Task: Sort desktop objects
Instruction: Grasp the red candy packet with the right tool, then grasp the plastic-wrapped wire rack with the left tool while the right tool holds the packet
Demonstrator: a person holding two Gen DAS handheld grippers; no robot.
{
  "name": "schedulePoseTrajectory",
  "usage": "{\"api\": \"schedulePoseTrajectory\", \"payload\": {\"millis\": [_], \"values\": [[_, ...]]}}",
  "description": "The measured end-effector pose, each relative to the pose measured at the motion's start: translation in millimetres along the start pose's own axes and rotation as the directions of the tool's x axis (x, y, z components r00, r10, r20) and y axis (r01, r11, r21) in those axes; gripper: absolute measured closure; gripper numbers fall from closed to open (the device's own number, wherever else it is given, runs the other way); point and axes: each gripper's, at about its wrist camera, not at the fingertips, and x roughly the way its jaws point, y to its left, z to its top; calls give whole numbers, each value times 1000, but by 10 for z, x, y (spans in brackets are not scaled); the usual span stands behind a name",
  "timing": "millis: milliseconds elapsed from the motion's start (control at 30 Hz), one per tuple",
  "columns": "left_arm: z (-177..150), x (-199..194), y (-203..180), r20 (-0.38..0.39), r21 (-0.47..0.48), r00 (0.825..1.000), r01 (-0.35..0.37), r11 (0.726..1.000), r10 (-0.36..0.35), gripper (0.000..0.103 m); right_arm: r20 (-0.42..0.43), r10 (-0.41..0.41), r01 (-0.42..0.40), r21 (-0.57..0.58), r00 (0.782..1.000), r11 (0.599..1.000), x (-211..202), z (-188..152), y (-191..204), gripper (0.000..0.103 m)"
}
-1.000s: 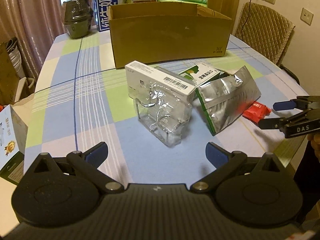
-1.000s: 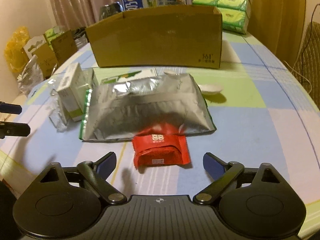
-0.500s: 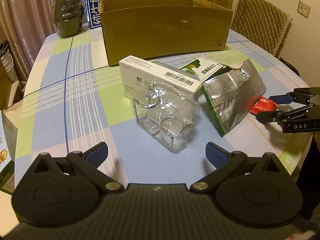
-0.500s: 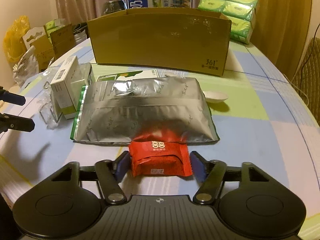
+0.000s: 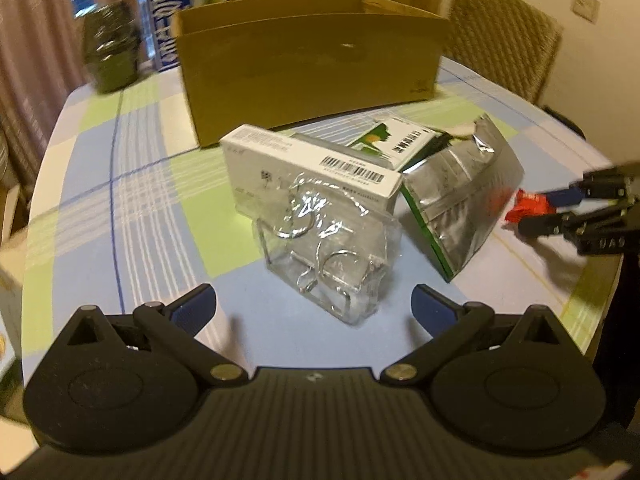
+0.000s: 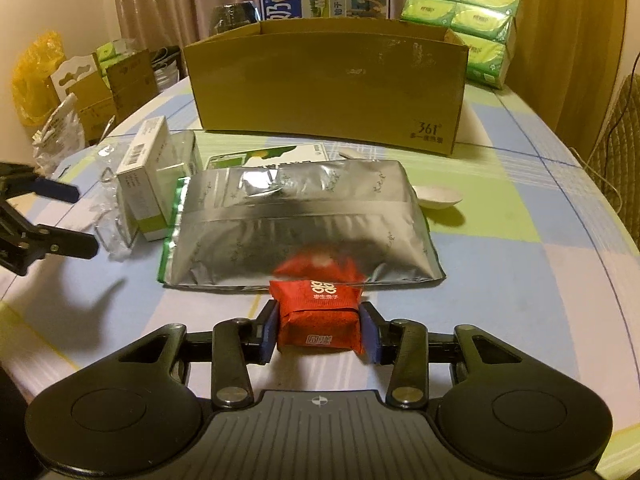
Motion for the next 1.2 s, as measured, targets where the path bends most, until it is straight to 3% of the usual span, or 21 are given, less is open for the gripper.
{"api": "schedulePoseTrajectory", "payload": {"millis": [167,467,667,833,1067,1200], "values": [[77,104,27,-11,127,999,36,991,-35,1,-1,13,-13,-3,1000,1000,-39,0,32,64],[159,292,105,-2,259,992,120,958,-124,4,-10,20,-21,-40,1000,999,0,-26,92,64],[138,305,116,-19,255,982,186,949,-187,24,-12,22,-22,-38,1000,999,26,-14,109,64],[45,161,56,-25,184,984,177,967,-176,29,-7,30,-30,-37,1000,999,4,3,137,64],[-145,-2,-76,-17,131,987,160,978,-159,29,5,26,-26,-35,1000,999,-50,5,111,64],[-176,13,-93,-14,171,989,150,974,-150,18,6,22,-22,-30,1000,999,-70,-11,80,64]]}}
